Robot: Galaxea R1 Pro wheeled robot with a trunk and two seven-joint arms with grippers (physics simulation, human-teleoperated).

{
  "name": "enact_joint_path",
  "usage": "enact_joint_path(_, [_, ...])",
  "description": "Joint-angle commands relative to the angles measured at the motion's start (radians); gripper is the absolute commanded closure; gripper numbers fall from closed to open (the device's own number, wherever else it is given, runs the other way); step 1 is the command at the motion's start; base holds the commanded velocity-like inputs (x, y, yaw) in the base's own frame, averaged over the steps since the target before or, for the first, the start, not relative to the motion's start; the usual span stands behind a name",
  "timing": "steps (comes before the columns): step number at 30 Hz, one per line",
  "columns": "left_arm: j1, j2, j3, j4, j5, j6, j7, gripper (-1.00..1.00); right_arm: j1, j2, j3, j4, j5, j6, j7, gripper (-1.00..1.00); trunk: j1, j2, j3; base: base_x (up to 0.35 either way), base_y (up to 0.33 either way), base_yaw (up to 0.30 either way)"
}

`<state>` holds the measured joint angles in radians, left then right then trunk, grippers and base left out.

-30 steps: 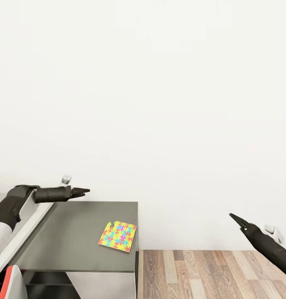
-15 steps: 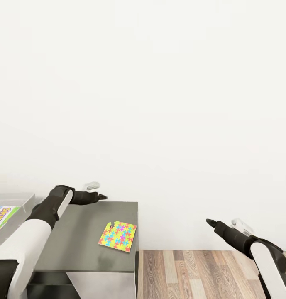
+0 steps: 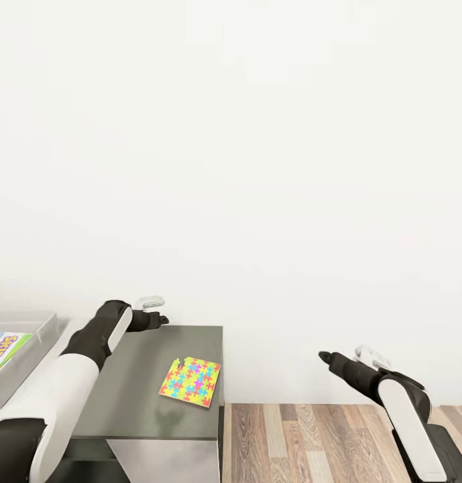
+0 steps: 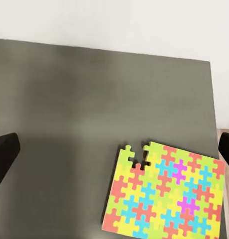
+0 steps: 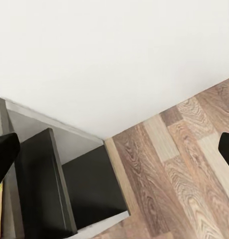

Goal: Put all the toys in the child's room - the three board games (two on the bed and one on the table), the two jigsaw puzzles on the table, and the tennis ball on the table - inside the toy box on the table in the child's room.

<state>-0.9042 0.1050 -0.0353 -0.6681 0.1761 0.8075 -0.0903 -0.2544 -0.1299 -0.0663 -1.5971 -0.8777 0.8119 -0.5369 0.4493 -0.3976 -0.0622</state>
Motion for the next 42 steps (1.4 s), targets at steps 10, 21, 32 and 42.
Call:
enact_joint_path(10, [-0.001,-0.034,-0.01,0.008,0.007,-0.003,0.015,-1.0,-0.079,0.033,0.055,0.109,-0.009,0.004,-0.016,-1.0,0.001,-0.002,-0.009,0.018,0.0,0.0])
enact_joint_path(21, [-0.001,-0.039,-0.006,0.032,0.007,-0.001,0.009,-1.0,-0.088,0.035,0.059,0.13,-0.009,0.025,-0.015,-1.0,0.001,-0.002,-0.027,0.051,0.0,0.0])
enact_joint_path(32, [-0.001,-0.037,-0.003,0.034,0.009,0.003,0.001,-1.0,-0.088,0.035,0.059,0.131,-0.009,0.027,-0.015,-1.0,0.001,-0.002,-0.045,0.001,0.0,0.0])
enact_joint_path(42, [-0.001,-0.029,-0.004,0.04,0.01,0.006,-0.104,-1.0,-0.088,0.036,0.059,0.132,-0.011,0.029,-0.014,-1.0,0.001,-0.002,-0.061,0.0,0.0,0.0])
